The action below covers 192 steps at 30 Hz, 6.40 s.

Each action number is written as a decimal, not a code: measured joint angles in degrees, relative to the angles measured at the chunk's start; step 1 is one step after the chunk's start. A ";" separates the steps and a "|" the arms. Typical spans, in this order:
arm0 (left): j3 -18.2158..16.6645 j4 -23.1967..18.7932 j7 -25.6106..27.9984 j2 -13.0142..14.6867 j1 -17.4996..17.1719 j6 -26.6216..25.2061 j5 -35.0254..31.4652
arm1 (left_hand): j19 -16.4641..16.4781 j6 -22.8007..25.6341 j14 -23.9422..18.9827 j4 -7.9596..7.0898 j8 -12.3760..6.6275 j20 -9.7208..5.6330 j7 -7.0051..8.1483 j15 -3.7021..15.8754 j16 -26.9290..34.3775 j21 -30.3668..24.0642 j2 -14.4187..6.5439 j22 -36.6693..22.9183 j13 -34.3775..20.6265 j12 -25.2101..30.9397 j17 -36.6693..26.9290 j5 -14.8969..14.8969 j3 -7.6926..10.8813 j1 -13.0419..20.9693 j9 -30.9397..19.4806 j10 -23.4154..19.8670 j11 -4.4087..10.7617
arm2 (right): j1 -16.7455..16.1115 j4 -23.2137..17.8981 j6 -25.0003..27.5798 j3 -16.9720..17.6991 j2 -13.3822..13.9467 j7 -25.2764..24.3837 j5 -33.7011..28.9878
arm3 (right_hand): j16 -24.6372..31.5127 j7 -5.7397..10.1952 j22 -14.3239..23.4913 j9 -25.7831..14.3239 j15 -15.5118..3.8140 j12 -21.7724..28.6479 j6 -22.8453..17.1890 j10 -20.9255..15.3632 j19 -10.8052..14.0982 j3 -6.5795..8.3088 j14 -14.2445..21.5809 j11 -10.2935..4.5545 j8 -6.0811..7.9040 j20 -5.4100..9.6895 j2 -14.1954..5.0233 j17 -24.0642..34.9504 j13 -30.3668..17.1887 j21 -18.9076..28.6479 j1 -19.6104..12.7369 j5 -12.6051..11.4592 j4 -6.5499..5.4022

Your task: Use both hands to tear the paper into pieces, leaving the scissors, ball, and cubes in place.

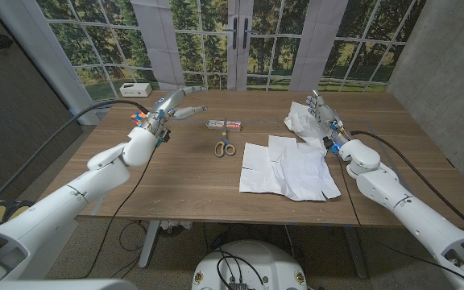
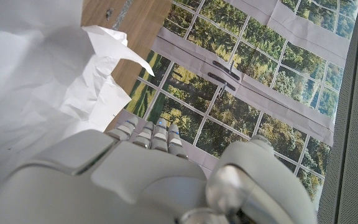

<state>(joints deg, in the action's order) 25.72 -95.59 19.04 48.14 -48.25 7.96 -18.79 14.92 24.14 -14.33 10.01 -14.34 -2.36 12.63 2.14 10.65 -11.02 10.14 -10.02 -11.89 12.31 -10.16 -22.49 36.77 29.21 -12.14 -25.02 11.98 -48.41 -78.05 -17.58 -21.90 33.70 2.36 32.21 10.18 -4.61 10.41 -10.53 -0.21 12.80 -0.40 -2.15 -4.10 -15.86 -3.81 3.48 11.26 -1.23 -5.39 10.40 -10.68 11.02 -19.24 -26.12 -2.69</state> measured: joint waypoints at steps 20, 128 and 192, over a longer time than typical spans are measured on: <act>1.03 -2.89 -2.82 2.26 0.93 -3.86 -6.82 | -0.63 -0.01 0.51 0.42 1.15 0.00 -0.15 0.09 0.00 0.00 -2.56 0.01 0.01 -0.03 -0.11 1.52 3.58 8.59 0.01 -0.29 0.50 | -0.68 -0.98 -0.06 0.37 0.32 -0.29 0.23 | 0.00 0.00 0.00 0.00 -0.02 0.00 0.00 -0.30 0.00 0.00 -0.02 0.10 0.00 0.00 -0.29 0.00 -0.03 0.00 0.30 0.00 0.00; 15.61 1.99 -13.09 4.66 22.52 11.05 -44.27 | -0.61 -3.44 1.03 -1.01 1.59 0.00 0.07 0.01 -0.05 0.00 -0.14 0.01 -0.87 0.68 -0.23 3.44 2.15 10.99 -0.25 -5.70 0.14 | -1.44 -2.03 0.06 0.34 1.12 -0.69 -0.46 | 0.00 0.53 0.00 0.00 0.11 0.34 -0.52 -2.15 -1.13 0.47 -1.14 -0.72 0.00 -0.72 -1.07 -0.13 -0.10 0.00 0.01 0.79 0.47; 24.79 9.94 -17.48 0.17 31.48 15.39 -49.78 | -3.59 -1.24 5.13 -0.20 -0.68 0.31 -0.14 0.00 -0.06 -0.01 -2.94 0.00 -3.16 -0.03 -0.65 10.71 9.45 15.45 -2.92 -4.15 0.28 | -1.32 -1.29 -1.30 0.25 -0.07 -1.04 -0.51 | 0.00 0.84 0.00 0.00 0.31 0.34 -0.83 -2.15 -1.33 0.71 -1.34 -0.72 0.00 -0.93 -1.12 -0.14 -0.10 0.00 0.07 1.34 0.71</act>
<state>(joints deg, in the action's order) 50.51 -85.66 1.56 48.30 -16.77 23.35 -68.57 11.33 22.90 -9.20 9.81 -15.02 -2.05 12.49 2.14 10.59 -11.02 7.21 -10.02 -15.05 12.28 -10.81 -11.78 46.23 44.66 -15.06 -29.17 12.25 -49.73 -79.34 -18.88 -21.64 33.62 1.32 31.71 10.19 -3.77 10.41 -10.53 0.10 13.14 -1.23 -4.30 -5.43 -15.14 -5.15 2.76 11.27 -2.16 -6.51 10.27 -10.77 11.02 -19.17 -24.79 -1.98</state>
